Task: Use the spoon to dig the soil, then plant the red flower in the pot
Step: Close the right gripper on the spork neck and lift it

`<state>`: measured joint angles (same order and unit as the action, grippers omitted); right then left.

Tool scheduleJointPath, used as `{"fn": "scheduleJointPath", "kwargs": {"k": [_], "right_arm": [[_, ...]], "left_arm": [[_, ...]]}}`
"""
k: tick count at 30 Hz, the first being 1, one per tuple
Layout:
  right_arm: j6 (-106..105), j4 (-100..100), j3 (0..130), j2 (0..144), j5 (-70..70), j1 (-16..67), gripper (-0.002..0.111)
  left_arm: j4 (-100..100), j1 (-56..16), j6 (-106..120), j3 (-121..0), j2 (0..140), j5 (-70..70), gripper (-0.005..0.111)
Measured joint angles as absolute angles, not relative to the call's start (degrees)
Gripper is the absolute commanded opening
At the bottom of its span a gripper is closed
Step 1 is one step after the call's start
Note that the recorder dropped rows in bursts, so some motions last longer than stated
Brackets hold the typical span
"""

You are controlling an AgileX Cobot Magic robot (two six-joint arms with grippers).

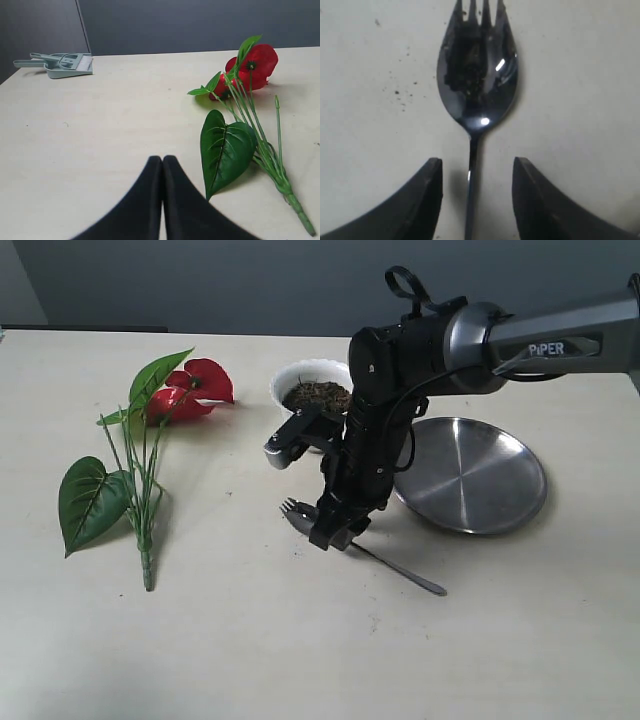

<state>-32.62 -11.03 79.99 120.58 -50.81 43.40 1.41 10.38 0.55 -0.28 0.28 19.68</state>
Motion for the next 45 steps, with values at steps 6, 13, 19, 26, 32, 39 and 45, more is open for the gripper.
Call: {"fn": "scheduleJointPath", "kwargs": {"k": [6, 13, 19, 26, 32, 39, 45], "right_arm": [[-32.6, -11.1, 80.0, 120.6, -50.8, 43.4, 0.044], [-32.6, -11.6, 80.0, 120.6, -50.8, 43.4, 0.044], [-32.6, -12.0, 80.0, 120.6, -50.5, 43.4, 0.043], [-32.7, -12.1, 80.0, 122.3, -49.8, 43.4, 0.042], [-32.7, -11.7, 80.1, 122.4, -49.5, 43.4, 0.041], [-32.7, -12.8, 80.6, 123.0, -50.3, 43.4, 0.041], [-32.7, -12.9, 80.7, 123.2, -50.6, 43.4, 0.038]], "left_arm": [[1.4, 10.4, 0.5, -0.3, 0.3, 19.7, 0.0], [1.4, 10.4, 0.5, -0.3, 0.3, 19.7, 0.0], [1.4, 10.4, 0.5, -0.3, 0.3, 19.7, 0.0], [1.4, 10.4, 0.5, -0.3, 0.3, 19.7, 0.0], [1.4, 10.4, 0.5, -0.3, 0.3, 19.7, 0.0], [1.4, 10.4, 0.5, -0.3, 0.3, 19.7, 0.0], [1.4, 10.4, 0.5, -0.3, 0.3, 19.7, 0.0]]}}
